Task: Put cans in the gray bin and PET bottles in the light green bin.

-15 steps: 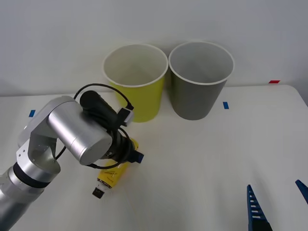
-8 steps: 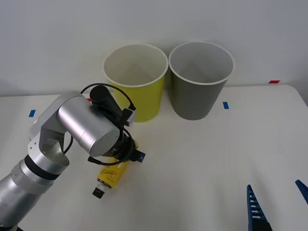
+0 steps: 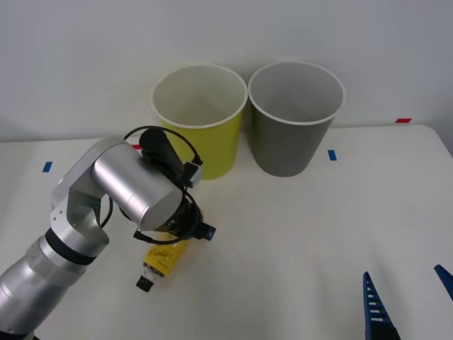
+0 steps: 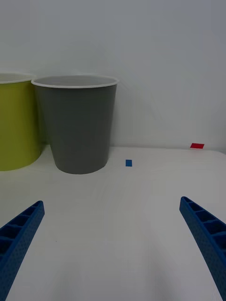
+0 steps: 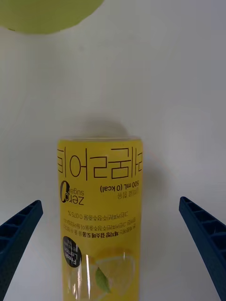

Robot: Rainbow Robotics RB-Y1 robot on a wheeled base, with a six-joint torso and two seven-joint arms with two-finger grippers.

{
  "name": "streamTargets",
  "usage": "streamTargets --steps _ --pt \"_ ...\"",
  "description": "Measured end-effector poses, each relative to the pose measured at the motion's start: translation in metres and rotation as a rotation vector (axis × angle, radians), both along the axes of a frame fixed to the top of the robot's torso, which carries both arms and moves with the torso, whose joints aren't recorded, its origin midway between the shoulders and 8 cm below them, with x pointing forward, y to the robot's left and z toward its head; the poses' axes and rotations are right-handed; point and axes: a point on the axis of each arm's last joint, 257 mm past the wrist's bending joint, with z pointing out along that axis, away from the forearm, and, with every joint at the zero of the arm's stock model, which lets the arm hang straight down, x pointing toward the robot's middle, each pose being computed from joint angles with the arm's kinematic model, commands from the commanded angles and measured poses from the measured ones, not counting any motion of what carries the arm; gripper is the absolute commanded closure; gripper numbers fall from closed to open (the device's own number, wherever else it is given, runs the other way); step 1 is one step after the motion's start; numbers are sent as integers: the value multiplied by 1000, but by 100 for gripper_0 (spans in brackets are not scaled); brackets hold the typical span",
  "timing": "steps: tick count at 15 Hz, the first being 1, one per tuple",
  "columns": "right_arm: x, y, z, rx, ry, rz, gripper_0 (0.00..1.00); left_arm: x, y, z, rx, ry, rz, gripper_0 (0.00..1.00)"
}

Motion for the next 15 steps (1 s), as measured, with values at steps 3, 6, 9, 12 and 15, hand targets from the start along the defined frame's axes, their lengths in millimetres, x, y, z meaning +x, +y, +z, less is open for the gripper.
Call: streamTargets --steps 3,6,9,12,15 --pt "0 0 0 0 0 0 0 1 2 -3 14 1 -8 0" --pt "0 0 0 0 0 0 0 3 8 -10 33 12 -4 0" --pt "0 0 0 0 0 0 0 4 9 -18 45 25 4 0" --pt "0 0 0 0 0 0 0 7 9 -25 42 42 28 0" --pt "0 0 0 0 0 0 0 16 14 -31 39 57 35 0"
